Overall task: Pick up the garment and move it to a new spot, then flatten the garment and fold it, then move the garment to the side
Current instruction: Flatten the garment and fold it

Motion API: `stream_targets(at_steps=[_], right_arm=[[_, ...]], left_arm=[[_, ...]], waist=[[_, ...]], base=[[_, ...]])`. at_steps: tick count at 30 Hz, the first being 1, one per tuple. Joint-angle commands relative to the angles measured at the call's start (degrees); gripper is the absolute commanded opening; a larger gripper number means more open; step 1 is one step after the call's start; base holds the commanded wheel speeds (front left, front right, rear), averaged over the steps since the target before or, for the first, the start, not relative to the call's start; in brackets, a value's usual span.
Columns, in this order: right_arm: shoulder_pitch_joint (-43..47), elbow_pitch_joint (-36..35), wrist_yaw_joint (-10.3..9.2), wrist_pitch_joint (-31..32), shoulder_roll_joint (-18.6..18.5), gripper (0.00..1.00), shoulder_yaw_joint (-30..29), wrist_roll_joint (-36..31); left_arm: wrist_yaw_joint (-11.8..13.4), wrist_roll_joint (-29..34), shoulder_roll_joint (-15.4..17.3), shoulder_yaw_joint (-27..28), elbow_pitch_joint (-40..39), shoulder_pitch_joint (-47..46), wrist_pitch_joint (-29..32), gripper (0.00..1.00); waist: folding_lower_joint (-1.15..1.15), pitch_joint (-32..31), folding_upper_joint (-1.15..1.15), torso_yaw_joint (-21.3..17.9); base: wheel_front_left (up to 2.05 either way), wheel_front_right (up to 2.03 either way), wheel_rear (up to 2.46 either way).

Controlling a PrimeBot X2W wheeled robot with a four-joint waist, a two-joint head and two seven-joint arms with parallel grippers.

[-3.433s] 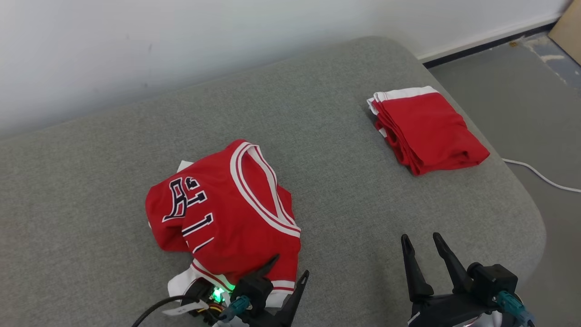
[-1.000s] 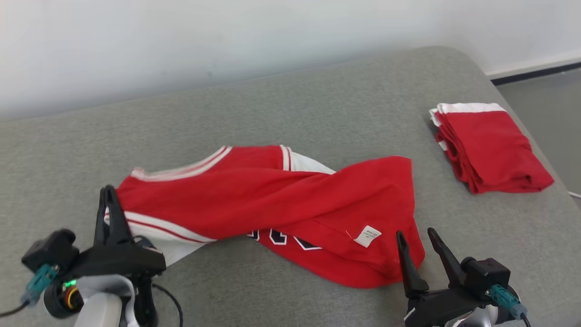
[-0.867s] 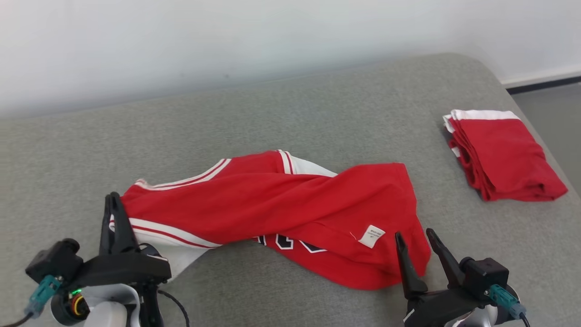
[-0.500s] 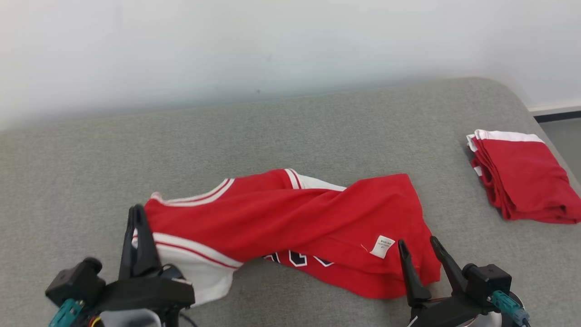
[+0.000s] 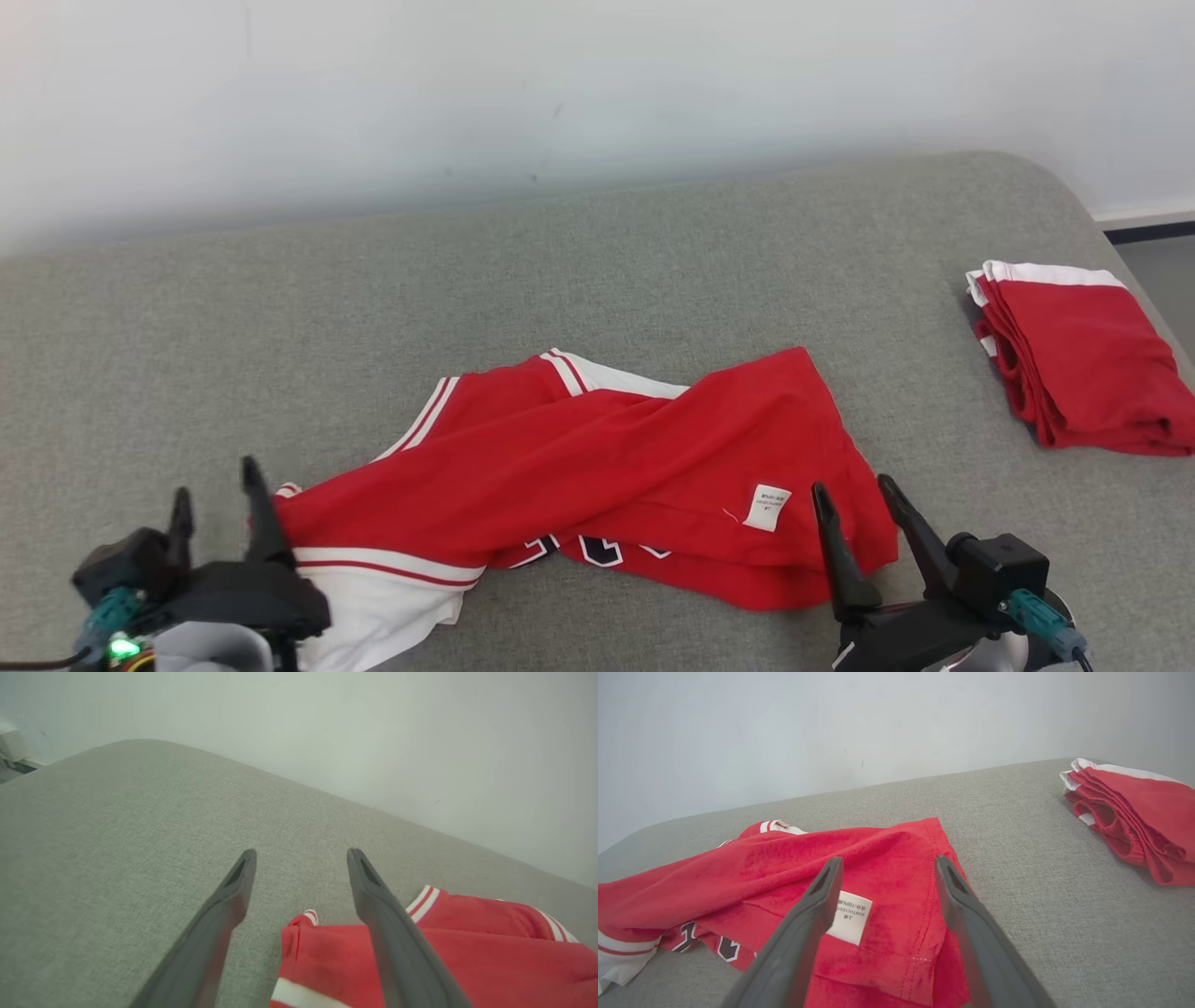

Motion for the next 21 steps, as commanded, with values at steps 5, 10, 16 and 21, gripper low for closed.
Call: stream_targets(at_steps=[5, 10, 16, 21], right_arm=[[-0.42, -0.82, -0.14, 0.04, 0.02, 1.0, -1.13, -0.9], [0.0, -2.11, -0.14, 0.44, 0.03, 1.0, -2.93, -1.62], [0.79, -3.23, -0.14, 0.91, 0.0, 1.0, -3.64, -1.88], [0.92, -3.41, -0.14, 1.28, 0.0, 1.0, -3.69, -1.83]], left_arm=[[-0.47, -0.58, 1.12, 2.73, 2.42, -0.09, -2.37, 1.0], [-0.29, -0.04, 0.13, 5.68, -2.46, 6.03, -3.45, 1.0], [-2.53, 0.5, 1.44, 2.99, -6.56, 13.16, -0.56, 1.0], [-6.38, -0.03, 3.28, -0.01, -9.77, 16.85, 3.27, 1.0]], waist=[[0.0, 0.85, 0.0, -0.26], [0.0, 1.0, 0.0, 0.71], [0.0, 1.09, 0.0, 2.54], [0.0, 0.99, 0.0, 3.56]], base=[[0.0, 0.0, 0.0], [0.0, 0.0, 0.0], [0.0, 0.0, 0.0], [0.0, 0.0, 0.0]])
